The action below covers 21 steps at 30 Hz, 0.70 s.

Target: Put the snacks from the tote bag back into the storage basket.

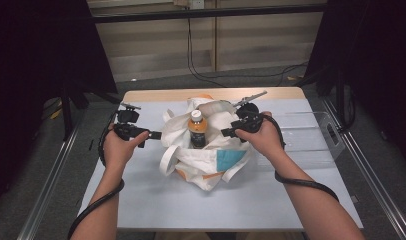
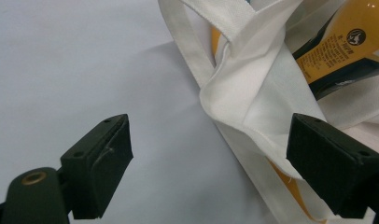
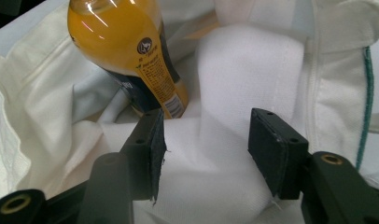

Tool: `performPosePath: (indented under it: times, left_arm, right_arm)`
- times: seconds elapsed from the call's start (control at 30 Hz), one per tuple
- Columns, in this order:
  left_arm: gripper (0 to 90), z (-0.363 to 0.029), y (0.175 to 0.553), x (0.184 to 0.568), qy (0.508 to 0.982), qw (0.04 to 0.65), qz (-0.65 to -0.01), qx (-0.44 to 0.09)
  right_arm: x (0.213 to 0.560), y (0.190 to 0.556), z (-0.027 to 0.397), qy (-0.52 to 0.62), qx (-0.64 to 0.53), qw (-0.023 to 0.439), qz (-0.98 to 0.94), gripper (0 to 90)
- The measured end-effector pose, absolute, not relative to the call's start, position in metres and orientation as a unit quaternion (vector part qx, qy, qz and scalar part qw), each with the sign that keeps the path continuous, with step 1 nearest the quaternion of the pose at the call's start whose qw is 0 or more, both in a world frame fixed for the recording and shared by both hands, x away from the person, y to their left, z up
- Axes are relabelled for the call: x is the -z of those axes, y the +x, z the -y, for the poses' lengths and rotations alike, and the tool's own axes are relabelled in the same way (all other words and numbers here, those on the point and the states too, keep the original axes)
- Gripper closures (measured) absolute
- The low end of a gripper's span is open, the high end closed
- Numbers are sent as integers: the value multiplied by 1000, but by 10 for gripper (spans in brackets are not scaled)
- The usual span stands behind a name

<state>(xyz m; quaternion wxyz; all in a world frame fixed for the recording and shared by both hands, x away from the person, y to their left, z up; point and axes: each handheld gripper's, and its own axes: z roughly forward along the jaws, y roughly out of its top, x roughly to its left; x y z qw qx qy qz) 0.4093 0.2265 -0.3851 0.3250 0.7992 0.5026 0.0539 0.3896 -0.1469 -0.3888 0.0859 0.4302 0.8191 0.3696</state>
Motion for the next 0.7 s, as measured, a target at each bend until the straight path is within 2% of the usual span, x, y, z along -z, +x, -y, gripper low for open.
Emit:
performPosePath:
  times: [0.7]
  left_arm:
    - [115,-247,392,399,797,315,-511,-65]
  right_arm:
    - [385,391,130,416,-374,76,-825,399]
